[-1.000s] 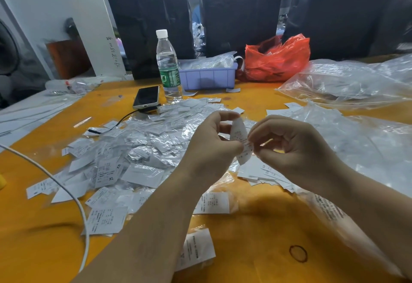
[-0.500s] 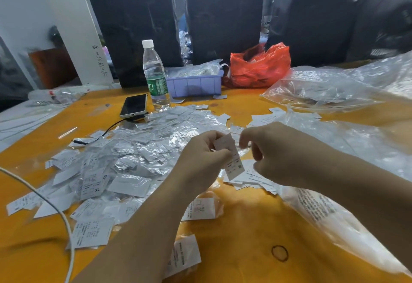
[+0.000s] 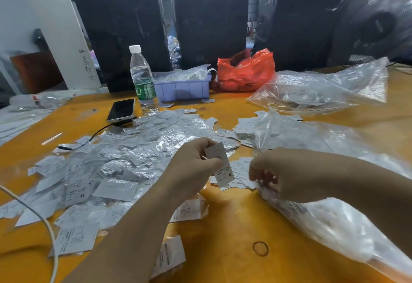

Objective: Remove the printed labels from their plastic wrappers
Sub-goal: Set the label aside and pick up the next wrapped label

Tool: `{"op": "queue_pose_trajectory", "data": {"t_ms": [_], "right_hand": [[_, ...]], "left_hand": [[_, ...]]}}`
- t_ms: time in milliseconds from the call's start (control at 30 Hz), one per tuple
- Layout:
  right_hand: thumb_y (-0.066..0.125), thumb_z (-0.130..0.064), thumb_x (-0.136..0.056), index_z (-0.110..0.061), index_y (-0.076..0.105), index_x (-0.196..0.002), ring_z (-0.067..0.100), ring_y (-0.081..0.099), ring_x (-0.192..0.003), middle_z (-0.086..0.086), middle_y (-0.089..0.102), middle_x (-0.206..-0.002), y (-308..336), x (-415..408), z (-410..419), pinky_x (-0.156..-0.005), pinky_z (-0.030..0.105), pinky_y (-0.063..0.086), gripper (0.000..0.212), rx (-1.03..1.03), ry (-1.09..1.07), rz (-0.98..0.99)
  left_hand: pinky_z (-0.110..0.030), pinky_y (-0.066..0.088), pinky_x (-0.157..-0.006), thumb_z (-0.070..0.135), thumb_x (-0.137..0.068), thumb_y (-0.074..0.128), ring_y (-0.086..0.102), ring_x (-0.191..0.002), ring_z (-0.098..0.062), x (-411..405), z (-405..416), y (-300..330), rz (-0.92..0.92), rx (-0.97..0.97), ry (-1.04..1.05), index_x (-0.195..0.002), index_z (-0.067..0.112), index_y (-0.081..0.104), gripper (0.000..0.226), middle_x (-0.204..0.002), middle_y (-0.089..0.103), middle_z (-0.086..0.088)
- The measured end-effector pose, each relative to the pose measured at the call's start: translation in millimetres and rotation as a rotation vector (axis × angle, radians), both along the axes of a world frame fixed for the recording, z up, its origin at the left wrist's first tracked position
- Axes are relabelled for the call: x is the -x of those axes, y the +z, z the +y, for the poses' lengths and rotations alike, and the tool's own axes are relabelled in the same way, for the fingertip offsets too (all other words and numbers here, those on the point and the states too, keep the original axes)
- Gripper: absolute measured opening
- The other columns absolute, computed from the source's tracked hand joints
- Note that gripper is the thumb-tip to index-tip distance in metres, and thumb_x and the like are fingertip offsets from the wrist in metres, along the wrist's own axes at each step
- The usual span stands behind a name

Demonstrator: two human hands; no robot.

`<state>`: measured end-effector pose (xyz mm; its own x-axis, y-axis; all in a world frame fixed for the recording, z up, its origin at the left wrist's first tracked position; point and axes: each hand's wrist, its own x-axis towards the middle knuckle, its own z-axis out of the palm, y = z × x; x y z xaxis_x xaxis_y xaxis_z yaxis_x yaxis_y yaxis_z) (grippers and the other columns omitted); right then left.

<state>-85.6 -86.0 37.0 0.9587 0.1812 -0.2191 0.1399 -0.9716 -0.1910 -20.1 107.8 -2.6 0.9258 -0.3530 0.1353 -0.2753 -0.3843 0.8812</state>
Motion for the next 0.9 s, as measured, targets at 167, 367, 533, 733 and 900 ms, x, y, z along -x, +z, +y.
{"op": "queue_pose_trajectory", "data": {"t_ms": [167,367,533,733,900], "right_hand": [[0.046,-0.003,-0.091,-0.034,0.050,-0.130,0.005,0.046,-0.109,-0.015,0.050,-0.129,-13,4,-4,-0.084,0.017,0.040,0.050,-0.076,0.072,-0.197],[0.041,0.009,-0.085,-0.035,0.054,-0.123,0.006,0.048,-0.117,-0.018,0.053,-0.122,-10,21,-10,-0.088,0.029,0.051,0.060,0.054,0.134,-0.465],[0.041,0.000,-0.084,-0.029,0.054,-0.114,0.011,0.056,-0.100,-0.011,0.056,-0.112,-20,32,-10,-0.080,0.028,0.053,0.044,0.193,0.068,-0.347],[0.047,-0.008,-0.087,-0.026,0.045,-0.107,0.014,0.053,-0.082,-0.012,0.042,-0.085,-34,28,-11,-0.067,0.029,0.052,0.027,0.202,-0.015,-0.387],[0.047,-0.001,-0.087,-0.019,0.046,-0.101,0.018,0.054,-0.074,-0.007,0.041,-0.072,-42,30,-11,-0.060,0.031,0.049,0.023,0.263,-0.051,-0.341]], "left_hand": [[-0.011,0.041,-0.051,0.010,-0.086,0.067,0.057,-0.060,0.005,-1,-2,-2,-0.005,0.009,-0.031,-0.095,0.025,0.065,0.017,-0.087,0.069,0.002],[-0.010,0.041,-0.051,0.010,-0.087,0.066,0.057,-0.060,0.007,1,-3,-4,-0.011,-0.015,-0.071,-0.093,0.026,0.064,0.017,-0.088,0.069,0.002],[-0.010,0.042,-0.051,0.012,-0.088,0.066,0.057,-0.059,0.007,2,-5,-4,-0.013,-0.039,-0.093,-0.094,0.025,0.064,0.015,-0.089,0.069,0.000],[-0.010,0.043,-0.053,0.014,-0.088,0.068,0.059,-0.062,0.006,2,-5,-6,-0.003,-0.064,-0.115,-0.098,0.027,0.066,0.017,-0.090,0.070,0.002],[-0.012,0.044,-0.056,0.017,-0.088,0.068,0.063,-0.069,0.002,3,-6,-7,-0.007,-0.110,-0.115,-0.098,0.031,0.064,0.017,-0.088,0.070,0.008]]}}
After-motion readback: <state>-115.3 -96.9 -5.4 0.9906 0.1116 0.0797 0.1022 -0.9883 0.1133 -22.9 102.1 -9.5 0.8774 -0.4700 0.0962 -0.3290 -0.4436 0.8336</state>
